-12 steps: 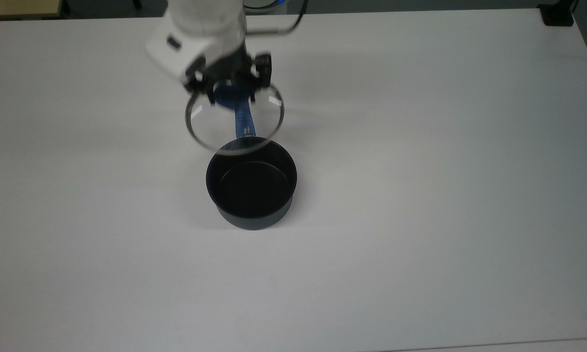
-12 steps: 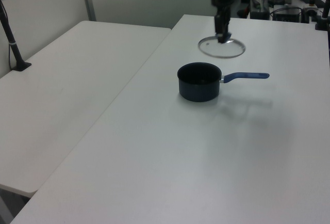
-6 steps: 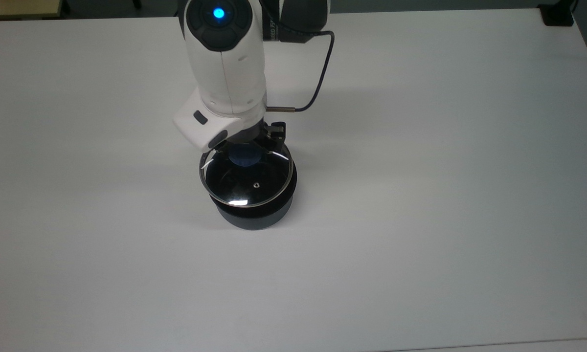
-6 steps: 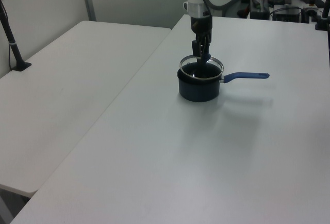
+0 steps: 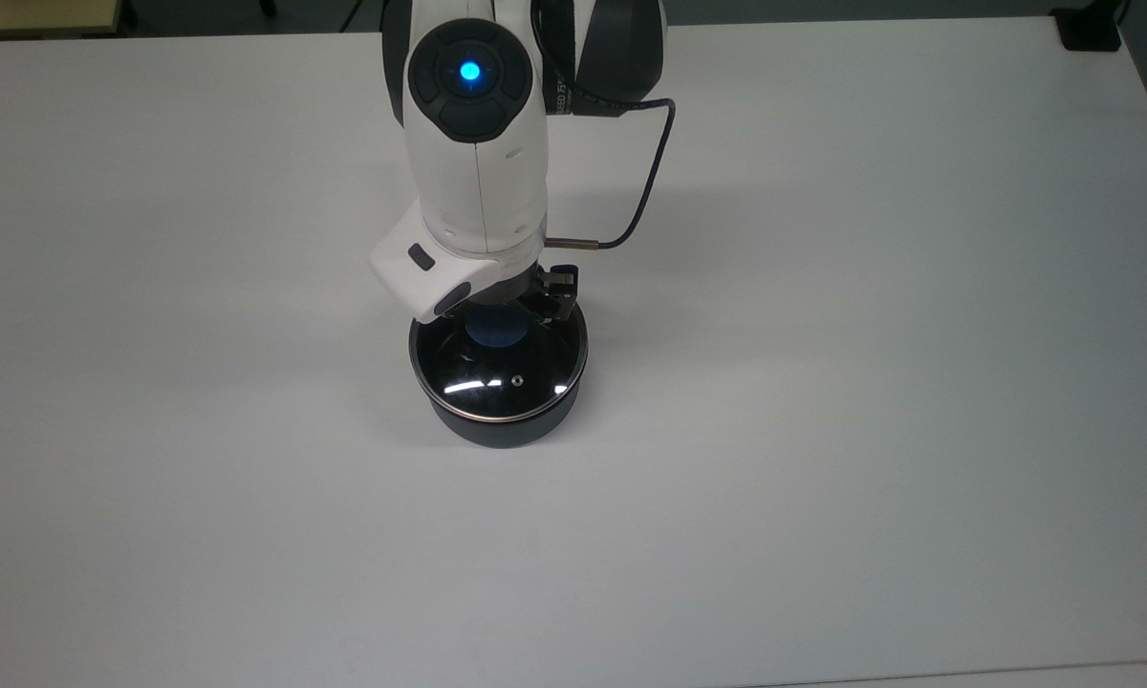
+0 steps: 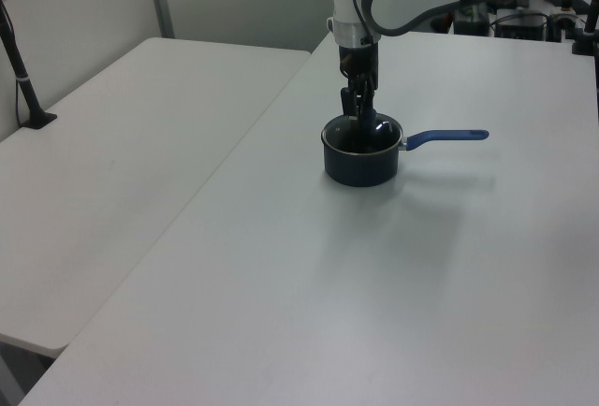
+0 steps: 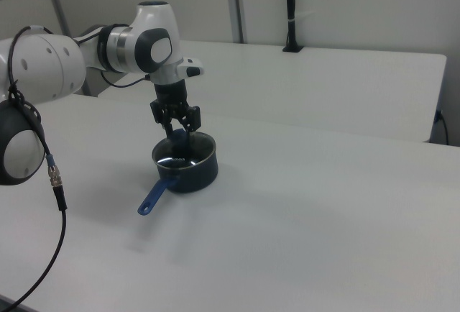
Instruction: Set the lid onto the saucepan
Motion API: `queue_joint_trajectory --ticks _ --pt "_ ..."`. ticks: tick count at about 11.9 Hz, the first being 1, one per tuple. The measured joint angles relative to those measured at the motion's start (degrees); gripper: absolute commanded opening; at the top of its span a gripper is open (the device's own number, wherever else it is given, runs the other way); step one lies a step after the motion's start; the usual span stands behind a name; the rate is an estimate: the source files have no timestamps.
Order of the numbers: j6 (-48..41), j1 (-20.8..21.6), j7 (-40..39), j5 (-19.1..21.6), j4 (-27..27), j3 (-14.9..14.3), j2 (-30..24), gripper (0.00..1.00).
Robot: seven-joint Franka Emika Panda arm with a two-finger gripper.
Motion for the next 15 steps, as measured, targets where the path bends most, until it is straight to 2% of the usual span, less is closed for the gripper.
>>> queue_joint_trajectory --ticks 4,6,7,9,11,12,15 --pt "-1.7 -0.8 0.6 0.0 1.6 -0.7 -1.6 1.00" --pt "-6.9 -3.3 0.6 0.0 1.8 -0.8 -7.7 1.00" --pt "-9.1 -4.6 0.6 0.0 0.5 -0.8 -11.5 1.00" --pt "-12.3 -6.4 0.6 0.0 -5.8 -0.8 -21.7 1.00" --pt "-14.4 -6.2 0.6 0.3 -11.2 -0.8 -28.9 1.00" --pt "-14.5 -5.7 0.6 1.1 -13.9 -1.0 -31.3 1.00" --pt "-14.3 -1.6 -1.3 2.8 -19.1 -5.2 -35.0 1.00"
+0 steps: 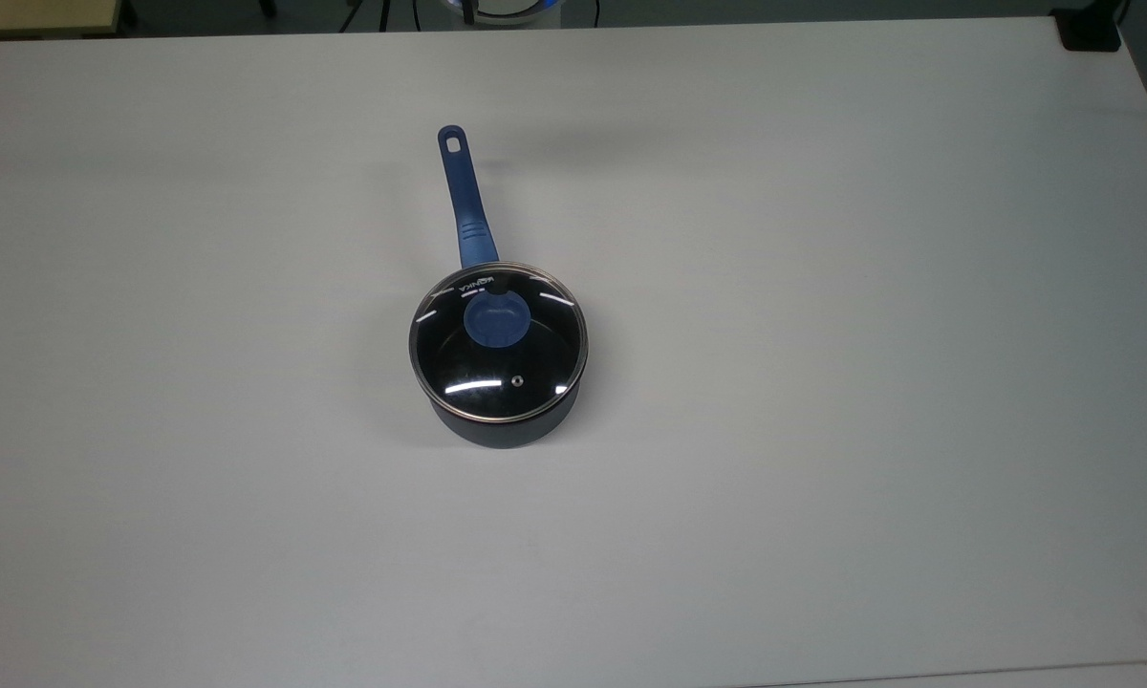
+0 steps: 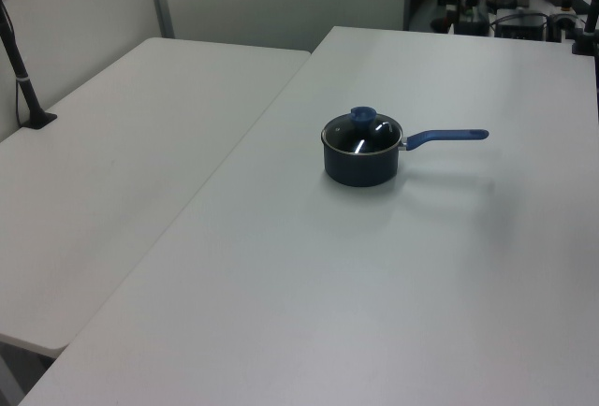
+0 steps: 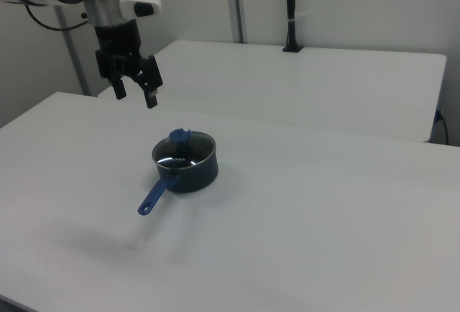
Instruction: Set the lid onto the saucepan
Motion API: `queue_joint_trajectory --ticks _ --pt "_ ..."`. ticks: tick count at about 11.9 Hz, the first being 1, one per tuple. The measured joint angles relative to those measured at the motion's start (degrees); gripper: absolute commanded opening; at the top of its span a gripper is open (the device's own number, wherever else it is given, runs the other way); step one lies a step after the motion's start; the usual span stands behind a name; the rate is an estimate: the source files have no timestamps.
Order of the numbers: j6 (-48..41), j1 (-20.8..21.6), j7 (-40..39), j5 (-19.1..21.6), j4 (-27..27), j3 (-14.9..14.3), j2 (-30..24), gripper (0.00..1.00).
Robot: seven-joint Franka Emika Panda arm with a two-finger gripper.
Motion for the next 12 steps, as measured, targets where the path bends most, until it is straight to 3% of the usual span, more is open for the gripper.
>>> queue_joint_trajectory --ticks 3,12 --pt "2.3 -0.2 -6.6 0.0 -0.5 -1.1 0.0 1.00" --pt "3.0 -0.3 -6.9 0.0 -0.5 -1.3 0.3 1.00"
